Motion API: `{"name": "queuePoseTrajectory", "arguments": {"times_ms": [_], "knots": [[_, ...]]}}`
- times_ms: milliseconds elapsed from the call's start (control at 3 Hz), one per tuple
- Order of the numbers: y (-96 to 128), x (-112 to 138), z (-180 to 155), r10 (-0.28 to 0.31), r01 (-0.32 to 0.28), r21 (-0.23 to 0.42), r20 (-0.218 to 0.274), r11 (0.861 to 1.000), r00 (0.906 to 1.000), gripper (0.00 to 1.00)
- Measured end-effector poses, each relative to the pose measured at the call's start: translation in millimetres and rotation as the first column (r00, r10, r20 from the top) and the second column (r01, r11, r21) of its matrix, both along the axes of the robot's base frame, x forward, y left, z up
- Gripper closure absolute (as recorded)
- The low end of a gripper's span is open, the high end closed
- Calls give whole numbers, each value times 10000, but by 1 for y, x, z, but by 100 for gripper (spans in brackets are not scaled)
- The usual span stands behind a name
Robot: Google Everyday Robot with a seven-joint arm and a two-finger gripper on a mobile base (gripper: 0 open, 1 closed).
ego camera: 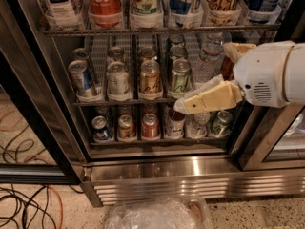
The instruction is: Pick 7up can from top shelf of fridge
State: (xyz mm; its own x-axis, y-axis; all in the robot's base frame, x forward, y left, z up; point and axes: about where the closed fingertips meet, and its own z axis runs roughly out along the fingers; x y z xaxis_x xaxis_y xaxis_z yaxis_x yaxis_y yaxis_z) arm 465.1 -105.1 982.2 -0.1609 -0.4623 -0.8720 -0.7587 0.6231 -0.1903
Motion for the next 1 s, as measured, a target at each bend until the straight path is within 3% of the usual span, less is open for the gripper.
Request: {"name": "queuePoseTrajectory", "arguments": {"times_ms": [333, 667, 1000], "knots": [[3, 0, -3, -120, 121, 71, -117, 9999, 9999, 0], [18, 1, -7, -679, 679, 561, -12, 9961, 9977, 0], [34, 17, -1, -1598, 1531, 1287, 436, 9798, 9862, 0]]}}
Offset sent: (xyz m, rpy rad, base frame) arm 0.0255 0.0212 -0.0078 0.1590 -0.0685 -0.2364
